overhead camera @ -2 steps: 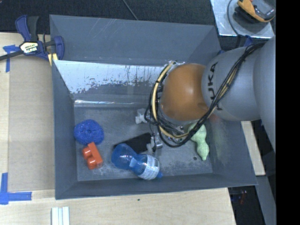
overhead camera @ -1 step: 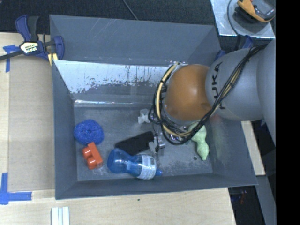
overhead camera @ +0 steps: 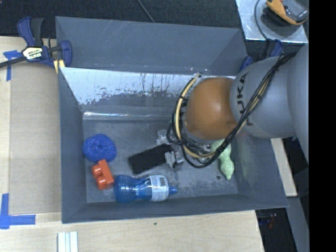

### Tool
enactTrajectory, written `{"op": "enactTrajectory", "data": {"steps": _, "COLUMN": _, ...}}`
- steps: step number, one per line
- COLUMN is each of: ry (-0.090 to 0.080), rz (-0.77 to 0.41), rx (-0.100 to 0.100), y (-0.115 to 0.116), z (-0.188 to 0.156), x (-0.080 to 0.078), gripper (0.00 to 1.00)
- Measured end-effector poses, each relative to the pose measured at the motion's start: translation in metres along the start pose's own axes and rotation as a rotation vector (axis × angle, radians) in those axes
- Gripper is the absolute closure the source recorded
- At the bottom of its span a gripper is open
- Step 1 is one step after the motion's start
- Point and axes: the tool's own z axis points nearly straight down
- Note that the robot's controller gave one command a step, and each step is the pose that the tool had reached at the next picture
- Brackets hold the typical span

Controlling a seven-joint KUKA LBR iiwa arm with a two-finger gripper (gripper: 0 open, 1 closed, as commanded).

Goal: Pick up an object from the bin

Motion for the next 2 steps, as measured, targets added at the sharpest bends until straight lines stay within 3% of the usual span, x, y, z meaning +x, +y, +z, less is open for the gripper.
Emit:
{"op": "enactTrajectory", "data": {"steps": 1, "ry": 0.006, "rz": -0.003, "rx": -0.003, "y": 0.0026, "z": 0.0023, "x": 0.0025, "gripper": 0.00}}
{"op": "enactTrajectory", "data": {"steps": 2, "ry": 0.010, "rz": -0.002, "rx": -0.004, "y": 0.0029, "z": 0.0035, "x": 0.0037, "gripper": 0.00}}
